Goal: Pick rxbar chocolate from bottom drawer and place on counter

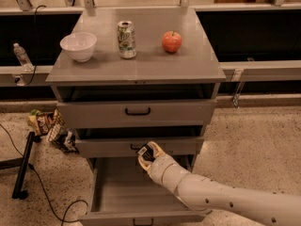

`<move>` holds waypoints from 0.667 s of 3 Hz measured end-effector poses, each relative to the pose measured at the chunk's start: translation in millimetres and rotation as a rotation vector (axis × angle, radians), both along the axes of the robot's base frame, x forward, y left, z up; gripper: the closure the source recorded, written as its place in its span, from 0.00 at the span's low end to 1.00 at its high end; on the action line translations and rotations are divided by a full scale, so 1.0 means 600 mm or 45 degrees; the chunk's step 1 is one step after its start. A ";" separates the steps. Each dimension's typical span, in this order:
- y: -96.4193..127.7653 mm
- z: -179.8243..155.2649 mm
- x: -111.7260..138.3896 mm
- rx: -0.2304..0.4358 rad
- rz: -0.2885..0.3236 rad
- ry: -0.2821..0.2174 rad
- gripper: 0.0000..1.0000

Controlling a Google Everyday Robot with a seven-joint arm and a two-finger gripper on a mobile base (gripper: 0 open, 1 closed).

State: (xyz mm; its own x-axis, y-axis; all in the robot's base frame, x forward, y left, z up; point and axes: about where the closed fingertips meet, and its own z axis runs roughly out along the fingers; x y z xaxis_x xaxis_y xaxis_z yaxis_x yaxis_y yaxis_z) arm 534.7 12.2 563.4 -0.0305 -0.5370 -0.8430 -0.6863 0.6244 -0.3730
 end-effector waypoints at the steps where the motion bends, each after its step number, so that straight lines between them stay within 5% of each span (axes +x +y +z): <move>1: 0.002 0.034 0.003 -0.019 0.001 -0.040 1.00; 2: 0.006 0.107 0.003 -0.052 0.004 -0.112 1.00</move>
Offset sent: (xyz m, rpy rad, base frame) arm -0.0009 0.0075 0.1889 -0.1138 -0.2443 0.0049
